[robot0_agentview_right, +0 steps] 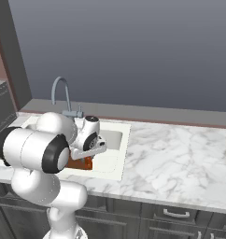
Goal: Move the cutting board and knife to the sink. Then move spray from the cabinet to the counter.
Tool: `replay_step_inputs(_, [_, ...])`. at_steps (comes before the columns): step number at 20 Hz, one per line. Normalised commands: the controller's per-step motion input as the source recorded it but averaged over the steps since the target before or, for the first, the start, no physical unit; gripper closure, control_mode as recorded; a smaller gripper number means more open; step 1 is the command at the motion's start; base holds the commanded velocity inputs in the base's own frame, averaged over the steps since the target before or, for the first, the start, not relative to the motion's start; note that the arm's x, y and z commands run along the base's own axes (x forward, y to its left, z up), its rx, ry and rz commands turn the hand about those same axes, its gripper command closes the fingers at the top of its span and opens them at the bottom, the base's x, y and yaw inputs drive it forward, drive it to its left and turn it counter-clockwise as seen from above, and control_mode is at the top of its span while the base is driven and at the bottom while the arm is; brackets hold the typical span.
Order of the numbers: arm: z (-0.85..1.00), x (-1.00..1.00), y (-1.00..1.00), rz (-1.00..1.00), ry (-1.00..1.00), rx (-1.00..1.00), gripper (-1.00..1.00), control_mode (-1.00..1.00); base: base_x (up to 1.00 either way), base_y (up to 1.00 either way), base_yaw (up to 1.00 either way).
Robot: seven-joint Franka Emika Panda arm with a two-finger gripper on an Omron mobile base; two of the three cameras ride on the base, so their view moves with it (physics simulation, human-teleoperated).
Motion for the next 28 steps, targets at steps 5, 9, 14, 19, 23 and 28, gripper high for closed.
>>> replay_step_inputs(5, [-0.16, 0.14, 0.26, 0.17, 0.0, 0.0, 1.0, -1.0, 0.0, 0.0, 0.0])
replay_step_inputs(9, [-0.36, 0.01, 0.25, 0.09, 0.0, -0.01, 1.0, -1.0, 0.0, 0.0, 0.0])
replay_step_inputs(14, [-0.35, 0.08, 0.21, 0.08, 0.0, 0.0, 1.0, -1.0, 0.0, 0.0, 0.0])
replay_step_inputs(19, [-0.3, 0.25, 0.23, 0.06, 0.0, 0.0, 1.0, -1.0, 0.0, 0.0, 0.0])
replay_step_inputs(23, [-0.15, 0.21, 0.03, 0.04, 0.0, 0.0, 1.0, -1.0, 0.0, 0.0, 0.0])
replay_step_inputs(28, [-0.07, 0.11, 0.0, 0.0, -0.07, 0.0, -1.0, -1.0, 0.0, 0.0, 0.0])
